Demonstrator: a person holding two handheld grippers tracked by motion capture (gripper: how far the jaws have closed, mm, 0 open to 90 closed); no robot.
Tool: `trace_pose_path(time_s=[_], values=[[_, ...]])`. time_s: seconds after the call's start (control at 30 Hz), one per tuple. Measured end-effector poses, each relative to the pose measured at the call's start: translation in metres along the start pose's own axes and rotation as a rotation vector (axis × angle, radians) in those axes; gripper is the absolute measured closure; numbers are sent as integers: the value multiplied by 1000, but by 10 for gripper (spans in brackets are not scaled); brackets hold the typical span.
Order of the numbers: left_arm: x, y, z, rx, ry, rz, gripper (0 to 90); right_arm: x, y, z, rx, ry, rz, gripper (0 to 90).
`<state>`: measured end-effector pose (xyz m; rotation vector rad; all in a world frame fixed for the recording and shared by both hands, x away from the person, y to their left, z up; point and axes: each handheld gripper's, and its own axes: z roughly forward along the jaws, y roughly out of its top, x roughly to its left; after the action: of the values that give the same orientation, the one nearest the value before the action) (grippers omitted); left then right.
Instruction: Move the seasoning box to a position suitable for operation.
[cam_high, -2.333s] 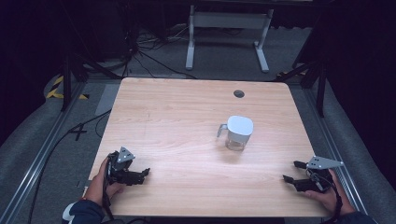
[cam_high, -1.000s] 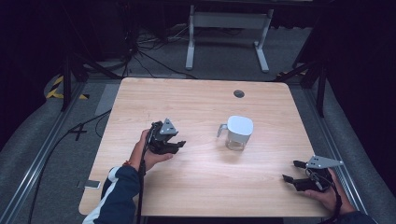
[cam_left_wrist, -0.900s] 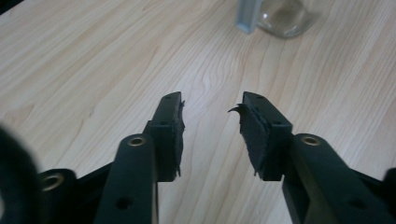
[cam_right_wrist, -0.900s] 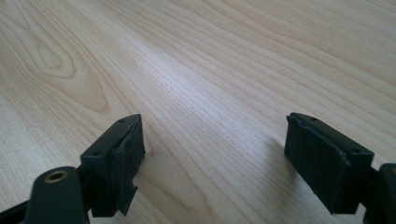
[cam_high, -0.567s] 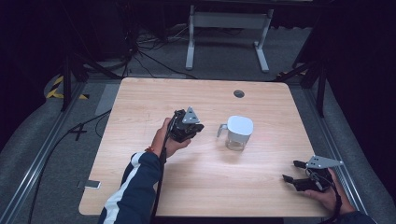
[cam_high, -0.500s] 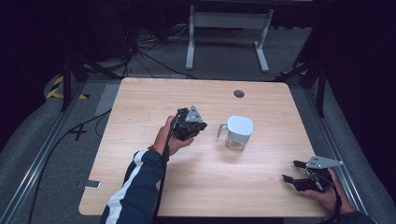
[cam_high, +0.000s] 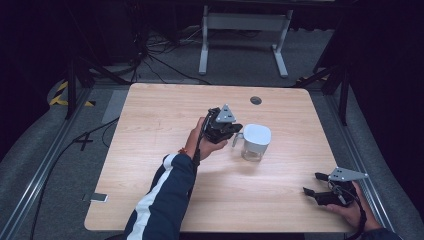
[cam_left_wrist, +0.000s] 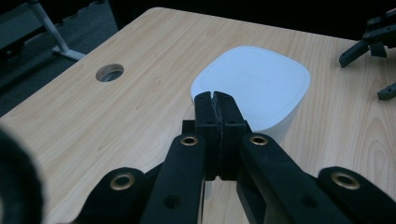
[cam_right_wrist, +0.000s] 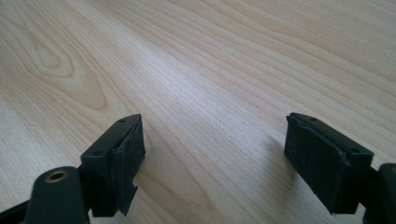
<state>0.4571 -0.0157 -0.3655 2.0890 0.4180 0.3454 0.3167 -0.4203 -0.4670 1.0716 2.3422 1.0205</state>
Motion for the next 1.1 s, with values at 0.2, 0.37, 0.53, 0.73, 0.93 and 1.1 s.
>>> trace_pose_path(time_s=[0.2, 0.37, 0.53, 0.73, 0.93, 1.1], values=[[1, 2, 18, 12, -6, -3, 898, 0, 0, 0, 0, 1, -1, 200], [4, 0, 22, 10, -1, -18, 898, 0, 0, 0, 0, 2, -2, 200], [2, 2, 18, -25, -8, -32, 898, 0, 0, 0, 1, 2, -1, 200], [-2, 2, 23, -9, -16, -17, 898, 0, 0, 0, 0, 2, -1, 200], [-3, 0, 24, -18, -17, -21, 899, 0, 0, 0, 0, 2, -1, 200], [-1, -1, 24, -23, -7, -35, 898, 0, 0, 0, 0, 2, -1, 200]])
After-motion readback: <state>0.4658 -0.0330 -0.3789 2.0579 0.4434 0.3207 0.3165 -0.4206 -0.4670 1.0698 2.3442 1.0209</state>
